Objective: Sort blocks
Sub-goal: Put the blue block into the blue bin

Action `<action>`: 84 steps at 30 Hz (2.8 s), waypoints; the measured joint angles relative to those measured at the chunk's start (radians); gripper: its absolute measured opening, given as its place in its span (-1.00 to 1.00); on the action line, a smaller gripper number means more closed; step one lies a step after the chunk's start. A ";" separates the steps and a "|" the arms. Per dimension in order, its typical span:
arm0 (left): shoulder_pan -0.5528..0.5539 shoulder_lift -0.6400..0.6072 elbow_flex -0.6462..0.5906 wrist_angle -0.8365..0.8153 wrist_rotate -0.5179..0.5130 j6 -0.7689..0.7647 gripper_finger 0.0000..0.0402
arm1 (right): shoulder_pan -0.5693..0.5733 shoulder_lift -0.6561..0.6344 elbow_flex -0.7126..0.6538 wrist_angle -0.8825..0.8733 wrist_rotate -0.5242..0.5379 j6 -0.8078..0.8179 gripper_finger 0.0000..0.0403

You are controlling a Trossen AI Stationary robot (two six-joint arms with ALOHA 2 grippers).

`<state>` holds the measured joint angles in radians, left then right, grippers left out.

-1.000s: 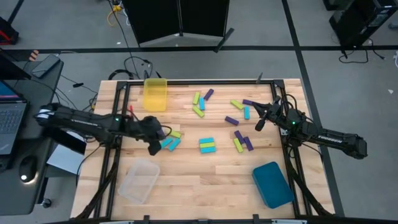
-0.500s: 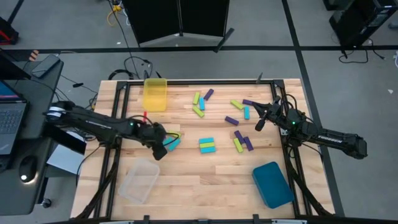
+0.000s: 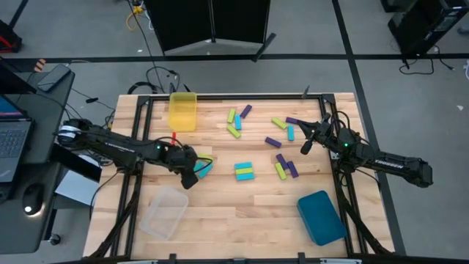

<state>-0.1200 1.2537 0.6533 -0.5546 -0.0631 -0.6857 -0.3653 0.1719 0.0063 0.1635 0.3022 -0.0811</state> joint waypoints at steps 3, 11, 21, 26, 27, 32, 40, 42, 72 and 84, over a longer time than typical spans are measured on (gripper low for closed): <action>0.000 0.016 0.001 0.034 0.014 -0.003 0.04 | 0.000 0.000 0.000 0.000 0.000 0.000 -0.89; 0.000 0.103 0.000 0.021 0.008 -0.001 0.24 | 0.000 0.000 0.000 0.001 -0.004 0.000 -0.89; 0.004 0.129 0.000 -0.002 -0.043 -0.025 0.32 | 0.000 0.000 0.000 0.000 -0.007 0.000 -0.89; 0.004 0.129 0.000 0.002 -0.043 -0.024 0.32 | 0.000 0.000 0.000 0.001 -0.007 0.000 -0.89; 0.004 0.129 0.000 0.002 -0.043 -0.024 0.32 | 0.000 0.000 0.000 0.001 -0.007 0.000 -0.89; 0.004 0.129 0.000 0.002 -0.045 -0.025 0.32 | 0.000 0.000 0.000 0.001 -0.008 0.000 -0.89; 0.004 0.129 -0.001 0.002 -0.061 -0.033 0.32 | 0.000 0.000 0.000 0.000 -0.008 0.000 -0.89; 0.004 0.129 -0.001 0.002 -0.069 -0.033 0.31 | 0.000 0.000 0.000 0.000 -0.008 0.000 -0.89; 0.004 0.206 0.001 0.013 -0.085 -0.059 0.29 | 0.000 0.000 0.000 0.000 -0.008 0.000 -0.89; 0.005 0.208 0.011 0.001 -0.073 -0.056 -0.48 | 0.000 0.000 0.000 0.000 -0.008 0.000 -0.89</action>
<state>-0.1150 1.4616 0.6638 -0.5531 -0.1363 -0.7412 -0.3653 0.1715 0.0063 0.1638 0.2943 -0.0811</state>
